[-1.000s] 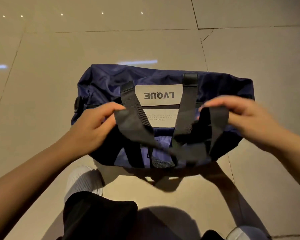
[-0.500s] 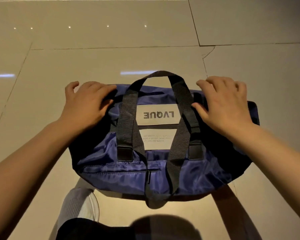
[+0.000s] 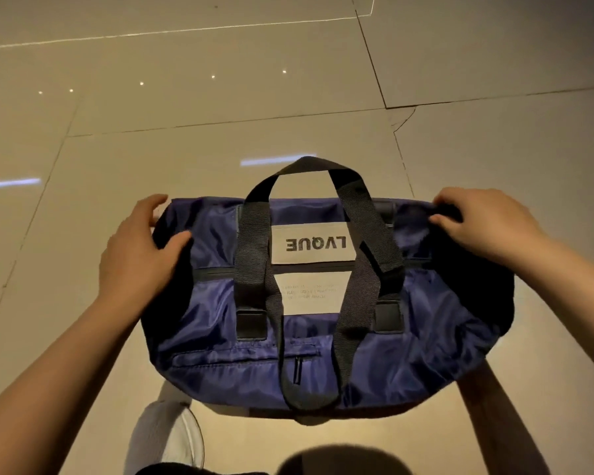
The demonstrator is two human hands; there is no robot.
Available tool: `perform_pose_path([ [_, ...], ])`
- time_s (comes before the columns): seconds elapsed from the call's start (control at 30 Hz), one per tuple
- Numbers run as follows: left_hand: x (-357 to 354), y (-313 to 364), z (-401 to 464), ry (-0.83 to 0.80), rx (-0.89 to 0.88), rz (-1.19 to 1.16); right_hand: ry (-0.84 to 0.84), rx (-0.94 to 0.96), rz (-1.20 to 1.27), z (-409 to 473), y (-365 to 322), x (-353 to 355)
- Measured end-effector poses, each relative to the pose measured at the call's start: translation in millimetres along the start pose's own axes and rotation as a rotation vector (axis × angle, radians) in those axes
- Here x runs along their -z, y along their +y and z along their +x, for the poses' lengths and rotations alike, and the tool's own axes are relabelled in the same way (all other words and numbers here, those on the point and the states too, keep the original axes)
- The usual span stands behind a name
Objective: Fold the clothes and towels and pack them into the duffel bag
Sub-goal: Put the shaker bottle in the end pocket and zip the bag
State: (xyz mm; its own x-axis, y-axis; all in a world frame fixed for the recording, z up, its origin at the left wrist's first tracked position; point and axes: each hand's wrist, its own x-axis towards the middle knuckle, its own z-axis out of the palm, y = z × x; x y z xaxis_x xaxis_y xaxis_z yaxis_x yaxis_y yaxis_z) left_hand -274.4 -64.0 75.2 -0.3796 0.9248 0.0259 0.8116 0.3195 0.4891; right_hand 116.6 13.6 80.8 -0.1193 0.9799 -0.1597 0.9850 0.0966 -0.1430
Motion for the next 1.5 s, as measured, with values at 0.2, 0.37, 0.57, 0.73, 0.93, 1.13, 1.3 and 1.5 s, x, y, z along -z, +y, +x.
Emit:
perform_pose_path([
  [0.2, -4, 35, 8, 0.023, -0.100, -0.056, 0.099, -0.012, 0.046, -13, 17, 2],
  [0.37, -25, 115, 41, -0.004, -0.267, -0.074, 0.176, -0.171, 0.151, -32, 71, 17],
  [0.57, -93, 262, 83, -0.074, -0.674, -0.047, 0.268, -0.578, 0.263, -88, 167, 18],
  [0.73, -145, 399, 61, -0.061, -0.975, 0.106, 0.315, -0.866, 0.325, -144, 217, 17],
  [0.93, -174, 440, -56, -0.230, -1.390, -0.028, 0.320, -1.022, 0.438, -188, 231, 20],
  [1.13, -196, 365, -156, -0.676, -1.580, 0.351, 0.411, -0.983, 0.732, -215, 215, 17],
  [1.3, -208, 352, -172, -0.794, -1.344, 0.317, 0.389, -1.038, 0.719, -217, 209, 6],
  [1.5, -203, 333, -166, -0.765, -1.297, 0.348, 0.606, -1.054, 0.746, -215, 215, 16],
])
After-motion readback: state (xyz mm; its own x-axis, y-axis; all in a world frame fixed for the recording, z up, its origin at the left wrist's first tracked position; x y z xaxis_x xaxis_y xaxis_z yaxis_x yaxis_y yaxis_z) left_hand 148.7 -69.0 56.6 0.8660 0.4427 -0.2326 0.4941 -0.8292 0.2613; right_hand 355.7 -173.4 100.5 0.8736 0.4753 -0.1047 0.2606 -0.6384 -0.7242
